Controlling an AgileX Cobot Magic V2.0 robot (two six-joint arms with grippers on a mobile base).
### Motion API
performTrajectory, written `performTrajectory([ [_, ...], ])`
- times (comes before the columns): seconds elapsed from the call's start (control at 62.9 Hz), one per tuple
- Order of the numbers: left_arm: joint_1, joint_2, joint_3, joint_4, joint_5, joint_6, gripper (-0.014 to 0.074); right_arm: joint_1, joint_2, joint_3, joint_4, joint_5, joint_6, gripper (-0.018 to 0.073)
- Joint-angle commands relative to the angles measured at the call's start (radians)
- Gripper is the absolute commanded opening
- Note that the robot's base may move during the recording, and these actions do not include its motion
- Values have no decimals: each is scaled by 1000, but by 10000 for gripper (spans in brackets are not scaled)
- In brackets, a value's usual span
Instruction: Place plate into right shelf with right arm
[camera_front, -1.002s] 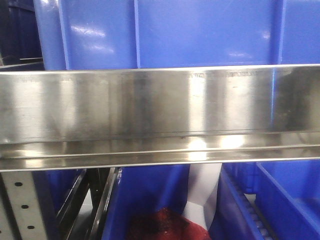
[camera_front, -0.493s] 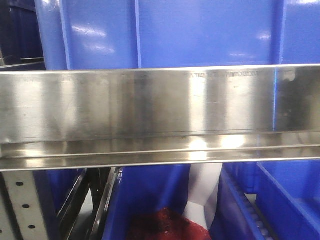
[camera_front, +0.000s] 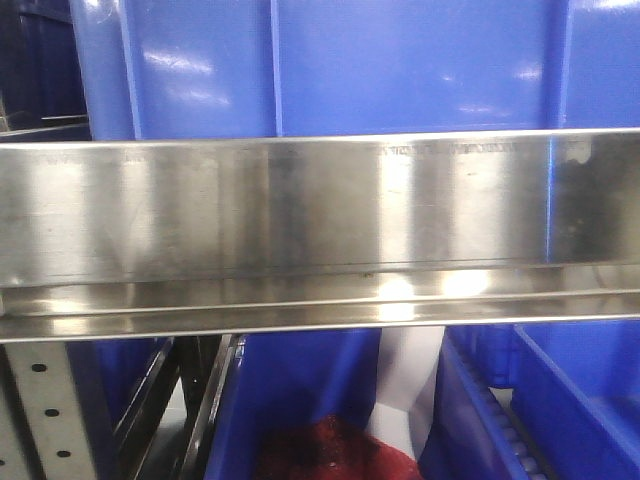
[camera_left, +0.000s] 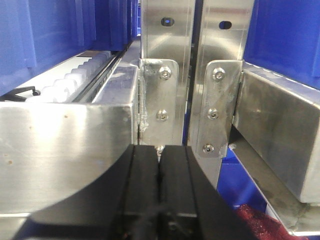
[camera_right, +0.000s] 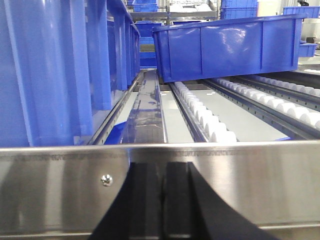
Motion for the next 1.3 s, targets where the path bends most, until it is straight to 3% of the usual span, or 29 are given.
performTrajectory([
  [0.0, -9, -7, 8, -6, -88, -3, -47, 2, -13, -5, -8, -75, 3, 56],
  [1.288, -9, -7, 8, -6, -88, -3, -47, 2, -13, -5, -8, -30, 3, 56],
])
